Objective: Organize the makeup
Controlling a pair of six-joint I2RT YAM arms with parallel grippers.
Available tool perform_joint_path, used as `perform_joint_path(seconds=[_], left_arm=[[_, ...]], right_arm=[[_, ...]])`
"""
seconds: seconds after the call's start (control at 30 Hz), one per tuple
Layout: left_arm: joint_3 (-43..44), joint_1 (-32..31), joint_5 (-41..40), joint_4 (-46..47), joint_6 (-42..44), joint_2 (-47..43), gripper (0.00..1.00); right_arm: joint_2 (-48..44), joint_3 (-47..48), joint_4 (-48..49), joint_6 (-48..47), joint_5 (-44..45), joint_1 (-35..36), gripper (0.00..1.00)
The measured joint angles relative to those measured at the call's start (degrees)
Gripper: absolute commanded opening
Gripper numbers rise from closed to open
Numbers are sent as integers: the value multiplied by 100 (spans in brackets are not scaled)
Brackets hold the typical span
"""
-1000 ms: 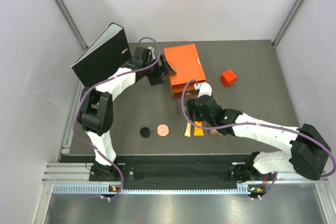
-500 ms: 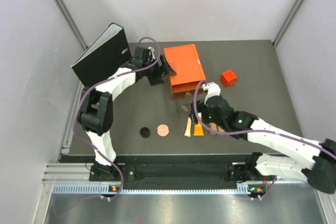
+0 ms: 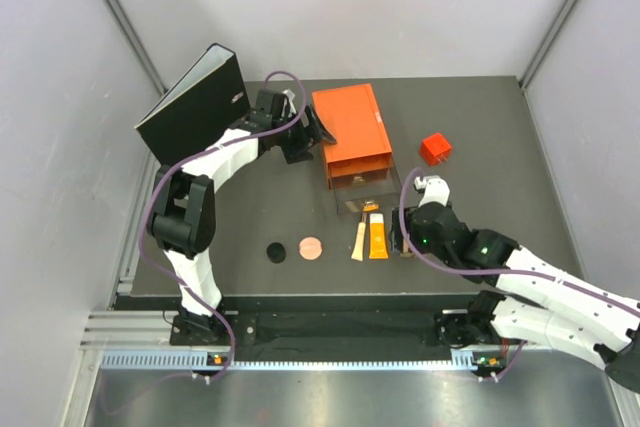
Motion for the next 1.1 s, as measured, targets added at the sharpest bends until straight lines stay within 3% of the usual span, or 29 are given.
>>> perform_joint_path(seconds=[0.17, 0.37, 0.47, 0.77, 0.83, 1.07, 1.1], left_arm=[[-2, 0, 17, -4, 31, 0, 91], [-61, 0, 66, 59, 42, 0, 92], [-101, 4, 109, 109, 42, 0, 92], [-151, 4, 177, 181, 37, 0, 92], [-151, 4, 179, 181, 37, 0, 92], [-149, 4, 195, 184, 37, 0, 92], [-149, 4, 197, 181, 37, 0, 92]], right_arm=[[249, -28, -201, 308, 26, -282, 81], [590, -264, -151, 306, -459, -1705, 81], [758, -321, -125, 192, -695, -2225, 75], [1169, -363, 195, -55, -1263, -2411, 74], [1178, -396, 264, -59, -1316, -2411, 70], [1532, -417, 363, -46, -1368, -2411, 41], [1609, -417, 361, -44, -1368, -2411, 40]])
